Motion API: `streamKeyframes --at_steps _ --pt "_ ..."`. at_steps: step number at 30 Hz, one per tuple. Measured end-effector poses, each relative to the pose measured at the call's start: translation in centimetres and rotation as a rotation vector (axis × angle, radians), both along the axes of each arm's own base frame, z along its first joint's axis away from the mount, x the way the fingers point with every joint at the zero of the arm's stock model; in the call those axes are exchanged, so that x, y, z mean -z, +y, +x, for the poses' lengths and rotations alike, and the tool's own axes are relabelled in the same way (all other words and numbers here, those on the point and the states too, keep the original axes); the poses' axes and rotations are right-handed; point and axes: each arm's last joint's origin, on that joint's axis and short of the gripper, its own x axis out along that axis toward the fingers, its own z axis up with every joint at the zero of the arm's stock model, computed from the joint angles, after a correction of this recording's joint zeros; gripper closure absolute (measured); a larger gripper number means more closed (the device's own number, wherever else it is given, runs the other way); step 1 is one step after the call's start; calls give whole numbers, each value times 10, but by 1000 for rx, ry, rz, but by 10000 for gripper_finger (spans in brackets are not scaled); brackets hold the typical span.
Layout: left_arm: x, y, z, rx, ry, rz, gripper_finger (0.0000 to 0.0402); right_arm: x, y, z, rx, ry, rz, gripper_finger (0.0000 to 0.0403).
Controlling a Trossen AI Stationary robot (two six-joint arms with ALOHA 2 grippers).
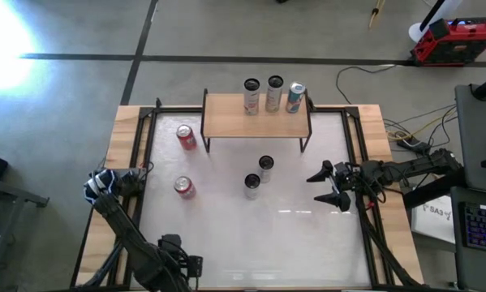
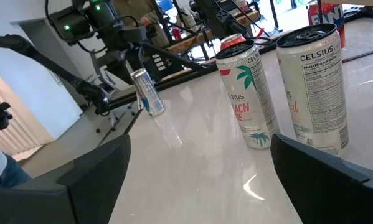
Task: Place canned beverage on shelf
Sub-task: Put the blue soda can on the shelf aligned with the other blue soda can
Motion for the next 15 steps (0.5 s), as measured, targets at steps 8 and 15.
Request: streamKeyframes --at_steps 8,15 --pt "15 3 -1 -139 18 23 25 0 0 0 0 0 0 33" --pt "17 2 -1 -163 -8 31 47 0 0 0 0 0 0 33"
